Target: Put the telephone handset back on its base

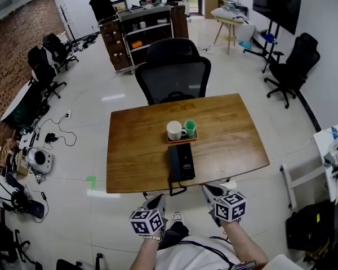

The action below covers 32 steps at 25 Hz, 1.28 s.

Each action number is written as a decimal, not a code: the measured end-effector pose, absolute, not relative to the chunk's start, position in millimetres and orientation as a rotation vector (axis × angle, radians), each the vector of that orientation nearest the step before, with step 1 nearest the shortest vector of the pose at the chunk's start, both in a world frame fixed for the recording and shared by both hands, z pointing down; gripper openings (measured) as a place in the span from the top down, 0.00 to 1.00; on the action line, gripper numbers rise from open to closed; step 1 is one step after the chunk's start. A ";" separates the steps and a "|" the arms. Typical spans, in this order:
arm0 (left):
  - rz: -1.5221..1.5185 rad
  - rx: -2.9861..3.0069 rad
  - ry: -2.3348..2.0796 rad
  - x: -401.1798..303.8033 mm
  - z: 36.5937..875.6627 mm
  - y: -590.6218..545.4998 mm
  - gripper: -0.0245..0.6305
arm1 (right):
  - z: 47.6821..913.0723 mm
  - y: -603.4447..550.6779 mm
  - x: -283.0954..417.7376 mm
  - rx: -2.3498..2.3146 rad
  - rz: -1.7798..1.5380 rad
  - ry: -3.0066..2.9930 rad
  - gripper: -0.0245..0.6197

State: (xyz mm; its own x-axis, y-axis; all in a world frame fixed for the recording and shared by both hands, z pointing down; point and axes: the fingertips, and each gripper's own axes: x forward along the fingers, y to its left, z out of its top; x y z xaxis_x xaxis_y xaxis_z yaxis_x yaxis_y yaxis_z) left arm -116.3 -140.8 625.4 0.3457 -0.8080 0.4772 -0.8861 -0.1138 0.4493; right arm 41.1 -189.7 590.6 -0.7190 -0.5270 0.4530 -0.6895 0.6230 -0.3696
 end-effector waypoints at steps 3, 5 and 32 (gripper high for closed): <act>0.183 1.926 -1.511 -108.7 625.4 -131.4 0.95 | 592.2 -179.3 45.9 0.974 0.752 -2.545 0.96; 0.193 1.927 -1.524 -102.6 623.5 -125.9 0.95 | 593.9 -172.9 48.5 0.965 0.747 -2.544 0.96; 0.133 1.906 -1.571 -89.8 610.6 -116.7 0.95 | 586.7 -145.8 58.7 0.911 0.684 -2.550 0.96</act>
